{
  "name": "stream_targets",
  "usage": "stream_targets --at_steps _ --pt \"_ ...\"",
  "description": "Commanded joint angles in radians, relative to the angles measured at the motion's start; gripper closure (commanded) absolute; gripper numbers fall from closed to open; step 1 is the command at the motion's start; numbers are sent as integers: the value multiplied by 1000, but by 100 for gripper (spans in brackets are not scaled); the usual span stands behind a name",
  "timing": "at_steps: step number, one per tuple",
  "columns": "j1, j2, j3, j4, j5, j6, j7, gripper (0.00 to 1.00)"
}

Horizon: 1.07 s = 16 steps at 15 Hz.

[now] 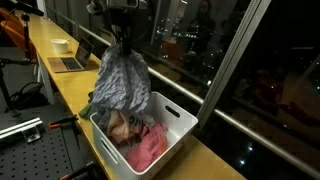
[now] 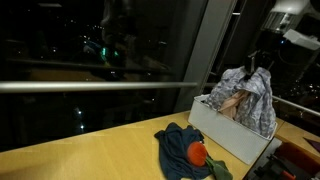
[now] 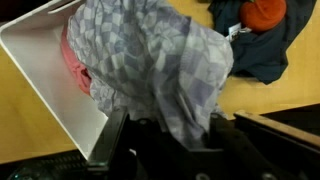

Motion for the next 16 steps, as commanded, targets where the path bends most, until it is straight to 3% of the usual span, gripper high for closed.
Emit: stream_targets --at_steps 1,9,12,16 --pt "55 -2 100 154 -111 -166 84 99" --pt "232 219 295 596 -288 -521 167 99" --pt "311 349 292 742 -311 -591 182 99" --pt "375 480 232 884 -274 -618 149 99"
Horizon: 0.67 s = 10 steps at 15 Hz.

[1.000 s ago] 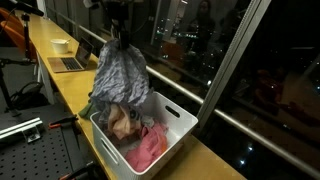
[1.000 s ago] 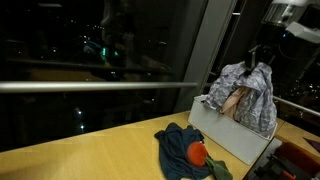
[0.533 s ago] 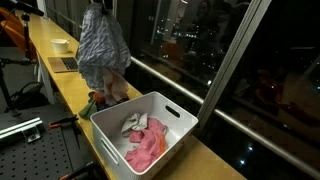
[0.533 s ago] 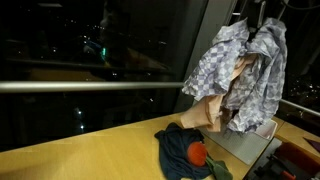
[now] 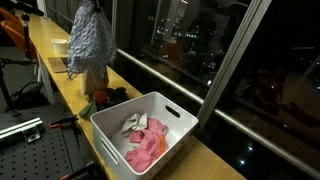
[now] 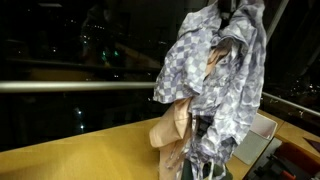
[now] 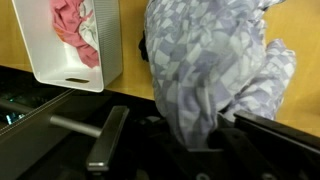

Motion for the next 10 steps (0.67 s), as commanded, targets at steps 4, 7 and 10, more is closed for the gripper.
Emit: stream_targets --at_steps 4,7,10 --pt "30 151 -116 172 80 -36 -74 99" --pt "-12 140 -118 146 129 -24 -107 99" --pt "-51 122 -120 102 197 -14 -158 99"
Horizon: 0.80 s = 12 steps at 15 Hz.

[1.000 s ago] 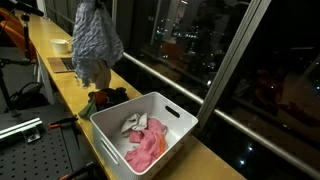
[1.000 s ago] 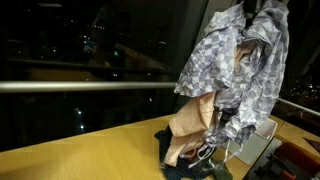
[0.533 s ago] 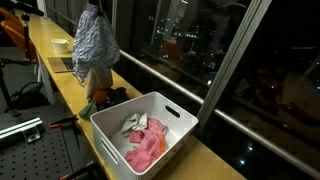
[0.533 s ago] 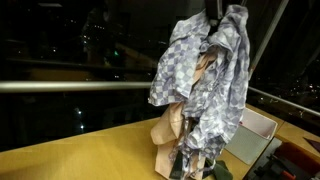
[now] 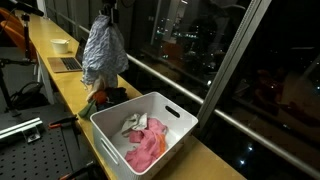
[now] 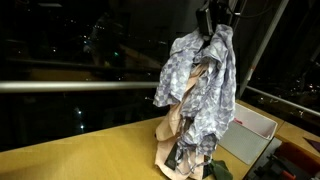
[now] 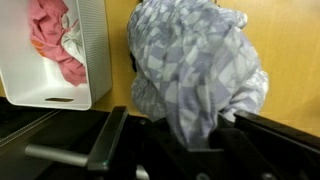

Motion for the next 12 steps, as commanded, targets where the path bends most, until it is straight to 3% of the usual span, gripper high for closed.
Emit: stream_targets --at_steps 1,5,6,8,12 --pt "-53 -28 5 -43 83 1 -75 99" --pt "-122 -35 6 -144 189 45 -162 99" --pt "-138 -40 4 -178 206 59 -179 71" --pt "-137 -58 -36 -226 249 86 -222 65" --pt "-184 -127 -71 -344 294 163 -298 36"
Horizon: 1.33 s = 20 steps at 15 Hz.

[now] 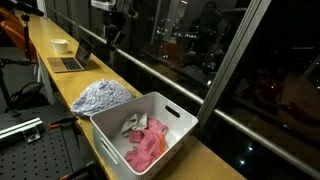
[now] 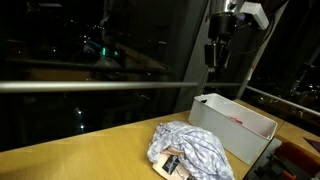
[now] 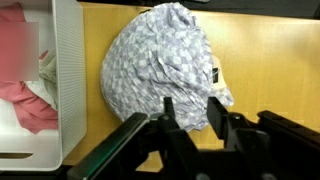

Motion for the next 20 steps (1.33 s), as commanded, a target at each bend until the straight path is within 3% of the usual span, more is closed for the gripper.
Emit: stream_targets --at_steps 1,5,13,20 --pt "-45 -121 -42 -146 51 80 -86 27" --pt "-116 -232 -98 -275 37 144 -175 1" --pt "-230 -248 -191 -430 39 283 -399 0" --pt "-273 -152 -222 -484 27 420 -466 0"
